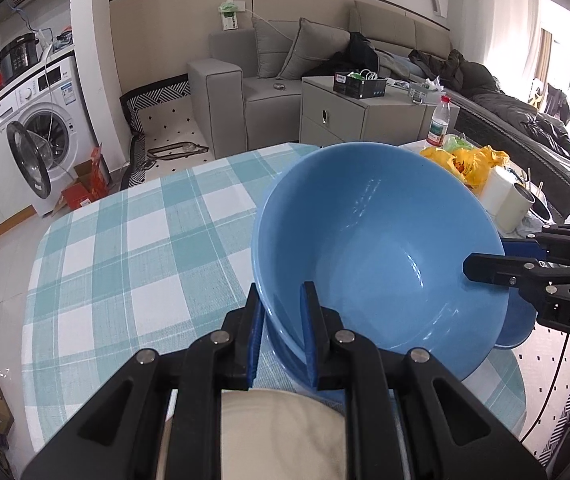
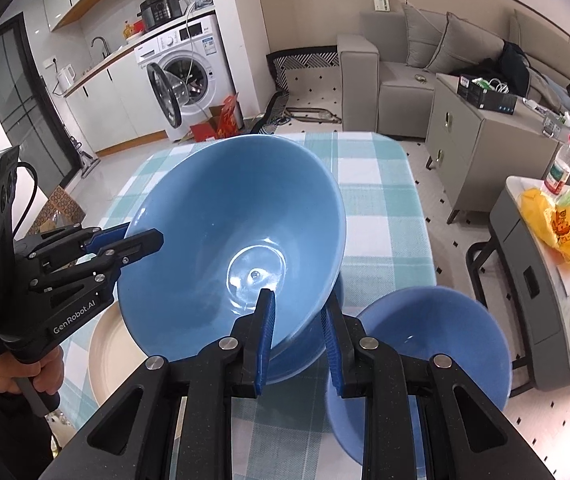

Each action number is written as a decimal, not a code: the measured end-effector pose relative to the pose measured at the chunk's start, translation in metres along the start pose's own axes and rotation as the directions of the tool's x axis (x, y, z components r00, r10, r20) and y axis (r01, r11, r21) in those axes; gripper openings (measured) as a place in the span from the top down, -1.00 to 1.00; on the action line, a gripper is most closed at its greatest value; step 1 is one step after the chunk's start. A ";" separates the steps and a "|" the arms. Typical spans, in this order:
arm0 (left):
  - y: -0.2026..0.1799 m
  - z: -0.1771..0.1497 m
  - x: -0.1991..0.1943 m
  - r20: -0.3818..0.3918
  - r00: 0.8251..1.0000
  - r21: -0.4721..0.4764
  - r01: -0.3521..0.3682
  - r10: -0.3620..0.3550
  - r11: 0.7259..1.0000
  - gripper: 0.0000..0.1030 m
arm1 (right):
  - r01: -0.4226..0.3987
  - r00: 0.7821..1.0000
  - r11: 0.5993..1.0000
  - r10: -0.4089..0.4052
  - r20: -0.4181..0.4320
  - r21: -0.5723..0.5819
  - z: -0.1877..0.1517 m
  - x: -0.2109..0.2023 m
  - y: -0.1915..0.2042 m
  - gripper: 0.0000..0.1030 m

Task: Organize plates and bowls
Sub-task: 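Lower the held bowl into another light-blue bowl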

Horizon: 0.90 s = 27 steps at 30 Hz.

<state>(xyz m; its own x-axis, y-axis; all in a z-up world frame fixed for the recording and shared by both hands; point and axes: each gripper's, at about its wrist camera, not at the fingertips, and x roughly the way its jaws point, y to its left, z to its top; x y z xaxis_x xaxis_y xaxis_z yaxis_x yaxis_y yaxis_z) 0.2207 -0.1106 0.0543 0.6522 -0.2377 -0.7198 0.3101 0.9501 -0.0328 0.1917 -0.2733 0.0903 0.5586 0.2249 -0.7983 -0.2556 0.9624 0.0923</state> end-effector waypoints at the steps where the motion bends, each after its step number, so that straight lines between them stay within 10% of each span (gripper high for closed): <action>1: 0.000 -0.002 0.002 -0.004 1.000 -0.002 0.000 0.000 1.000 0.70 | -0.001 1.000 1.000 0.001 -0.007 -0.001 -0.002 0.003 0.000 0.54; 27: -0.003 -0.027 0.039 -0.093 0.995 0.031 -0.031 0.034 0.999 0.70 | 0.035 0.992 0.999 -0.039 -0.124 -0.030 -0.023 0.059 -0.002 0.54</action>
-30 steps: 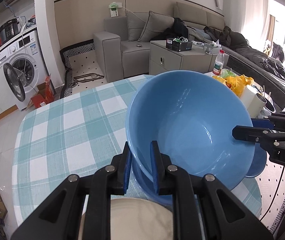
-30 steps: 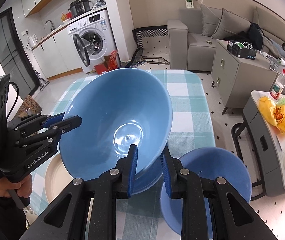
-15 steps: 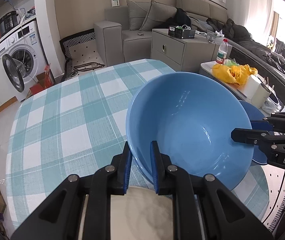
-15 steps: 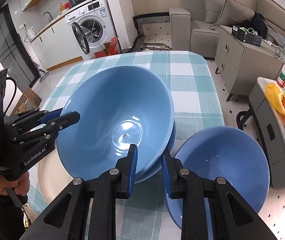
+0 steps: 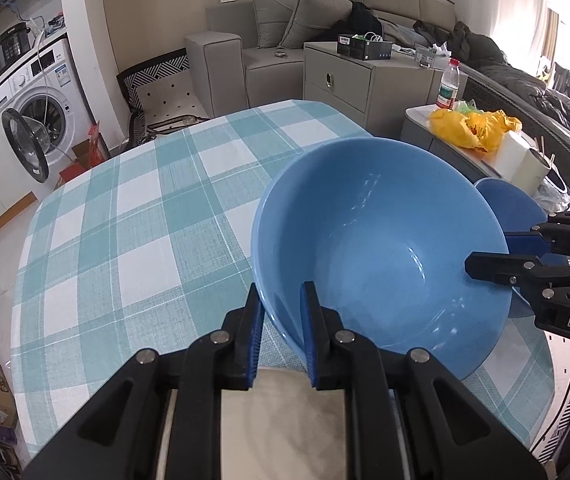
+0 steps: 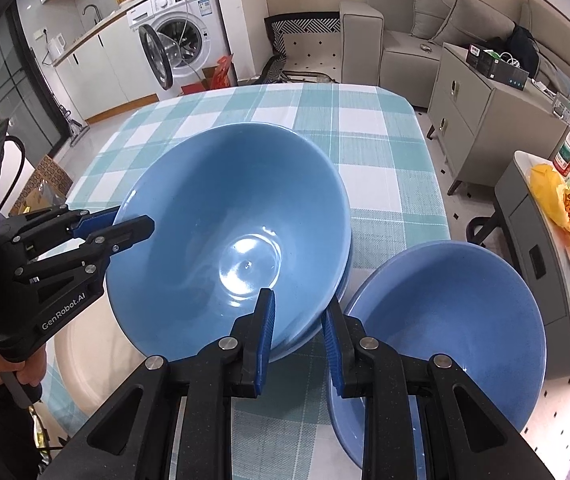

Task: Organize plates and bowls
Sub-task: 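Lower the held bowl into another light-blue bowl, then open both grippers to release the bowl inside the other bowl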

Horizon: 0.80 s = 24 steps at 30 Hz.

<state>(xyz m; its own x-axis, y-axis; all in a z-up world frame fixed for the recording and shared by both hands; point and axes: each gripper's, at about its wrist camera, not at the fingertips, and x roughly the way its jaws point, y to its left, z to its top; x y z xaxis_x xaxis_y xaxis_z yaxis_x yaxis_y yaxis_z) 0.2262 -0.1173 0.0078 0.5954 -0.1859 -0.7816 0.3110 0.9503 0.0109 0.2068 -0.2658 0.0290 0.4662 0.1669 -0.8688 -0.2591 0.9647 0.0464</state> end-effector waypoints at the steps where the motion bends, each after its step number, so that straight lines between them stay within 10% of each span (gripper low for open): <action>1: -0.001 0.000 0.001 -0.002 1.000 0.006 -0.004 0.004 1.000 0.69 | 0.001 1.000 1.000 -0.001 -0.005 -0.001 0.000 0.001 0.001 0.54; 24: -0.005 -0.006 0.016 -0.011 0.999 0.073 -0.052 0.053 0.996 0.64 | 0.143 0.989 0.979 -0.145 -0.001 -0.147 0.000 0.013 0.021 0.43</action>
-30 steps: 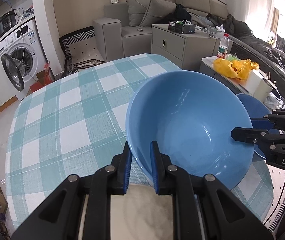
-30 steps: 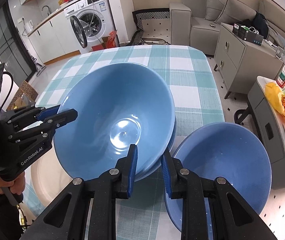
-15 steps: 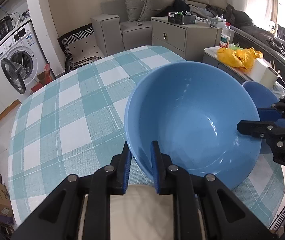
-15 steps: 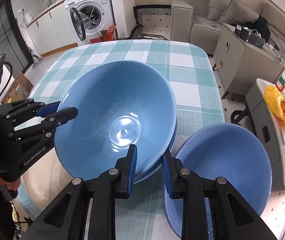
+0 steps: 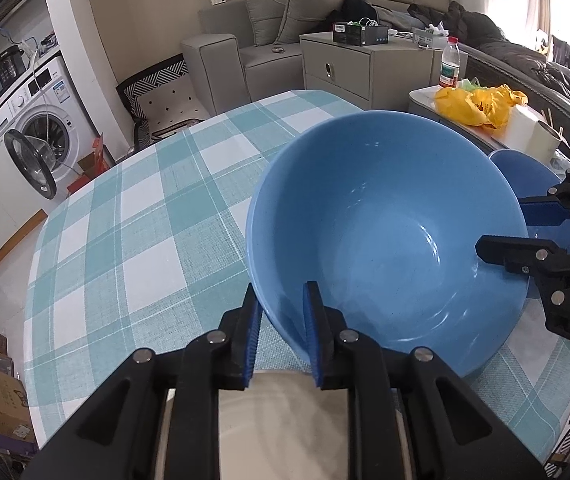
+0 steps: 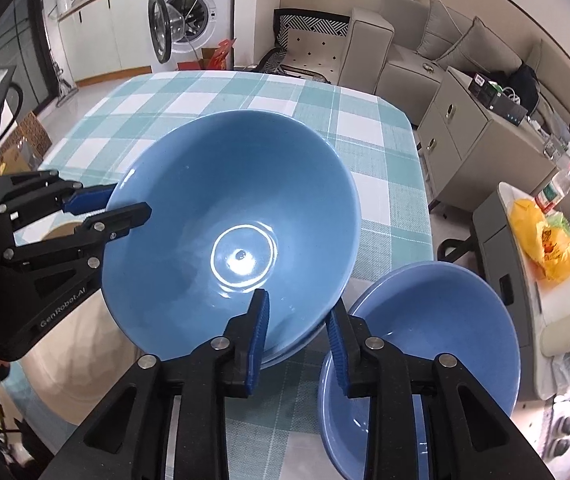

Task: Organize plates and bowls
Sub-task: 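Open both grippers to release the bowl inside the other bowl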

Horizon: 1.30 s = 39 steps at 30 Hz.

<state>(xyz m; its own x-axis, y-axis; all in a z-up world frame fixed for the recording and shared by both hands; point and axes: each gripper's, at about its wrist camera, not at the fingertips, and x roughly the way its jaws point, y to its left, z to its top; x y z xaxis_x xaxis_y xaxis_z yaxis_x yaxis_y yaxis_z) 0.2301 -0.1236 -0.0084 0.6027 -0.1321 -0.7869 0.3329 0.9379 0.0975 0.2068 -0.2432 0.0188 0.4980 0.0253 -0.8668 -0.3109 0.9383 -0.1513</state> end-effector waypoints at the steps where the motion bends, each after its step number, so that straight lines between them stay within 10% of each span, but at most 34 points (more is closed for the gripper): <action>1: 0.000 0.000 0.000 -0.002 1.000 0.000 0.001 -0.001 1.000 0.63 | 0.001 1.000 1.000 -0.001 -0.002 -0.004 0.000 0.000 0.001 0.42; 31: 0.004 -0.004 0.004 -0.015 0.996 -0.037 0.085 -0.086 0.996 0.06 | -0.003 0.999 0.999 0.005 0.043 -0.051 -0.003 -0.009 -0.001 -0.02; 39: 0.014 -0.002 -0.014 0.007 0.992 -0.089 0.124 -0.124 0.988 -0.13 | -0.092 0.992 0.996 0.091 0.091 0.006 0.004 -0.018 -0.011 -0.54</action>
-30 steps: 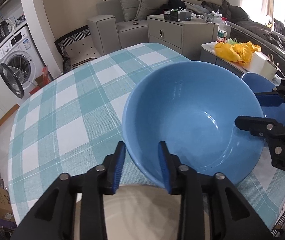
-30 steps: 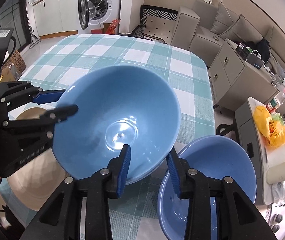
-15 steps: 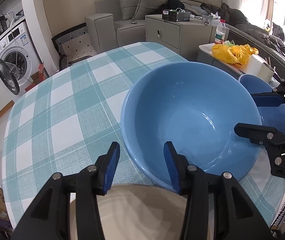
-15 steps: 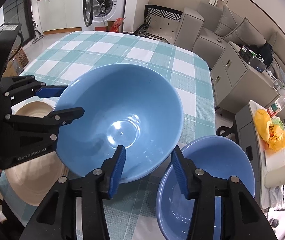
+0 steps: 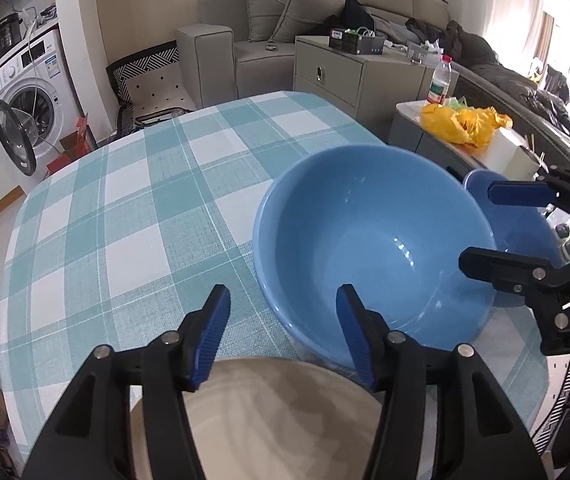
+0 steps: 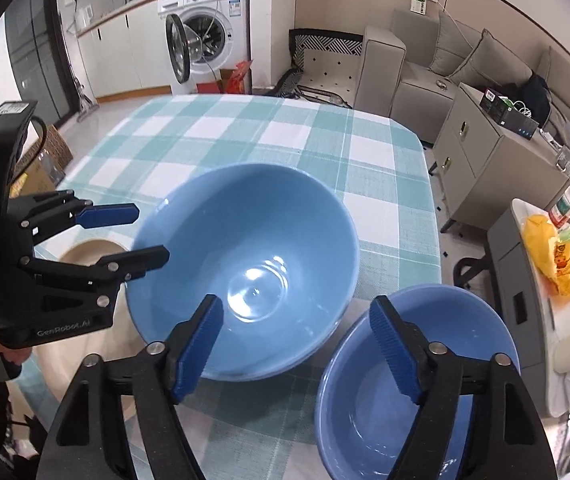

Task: Organize plates and bowls
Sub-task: 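Open both grippers to release the bowl inside the other bowl, then move both grippers to the rim of the single light-blue bowl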

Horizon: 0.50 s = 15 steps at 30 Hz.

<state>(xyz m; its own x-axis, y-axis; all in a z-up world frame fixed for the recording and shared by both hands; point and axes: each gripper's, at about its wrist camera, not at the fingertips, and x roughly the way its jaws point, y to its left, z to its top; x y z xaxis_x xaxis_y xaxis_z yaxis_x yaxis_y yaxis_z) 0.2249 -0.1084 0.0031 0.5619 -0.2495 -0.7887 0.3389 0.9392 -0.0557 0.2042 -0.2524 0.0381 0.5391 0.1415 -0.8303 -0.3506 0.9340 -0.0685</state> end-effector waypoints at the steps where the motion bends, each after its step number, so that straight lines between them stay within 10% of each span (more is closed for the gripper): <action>1: 0.000 0.001 -0.003 0.006 1.000 -0.004 0.005 -0.005 1.000 -0.32 | -0.007 1.000 1.000 0.007 0.012 0.009 0.001 -0.003 -0.001 -0.55; 4: -0.002 0.004 -0.015 0.040 0.999 -0.019 0.014 -0.014 1.000 -0.93 | -0.028 0.999 0.999 0.027 0.035 0.030 0.003 -0.012 -0.005 -0.72; 15: -0.029 0.013 -0.039 0.078 0.995 0.017 0.068 -0.069 0.998 -1.00 | -0.027 0.993 0.996 0.017 0.120 0.082 -0.002 -0.062 -0.032 -0.98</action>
<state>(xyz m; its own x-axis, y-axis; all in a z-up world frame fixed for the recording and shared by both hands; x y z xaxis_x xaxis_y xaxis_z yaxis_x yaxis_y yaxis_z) 0.2030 -0.1292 0.0434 0.5946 -0.3314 -0.7326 0.3892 0.9159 -0.0984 0.1798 -0.2915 0.0908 0.6212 0.1961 -0.7588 -0.3013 0.9535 -0.0003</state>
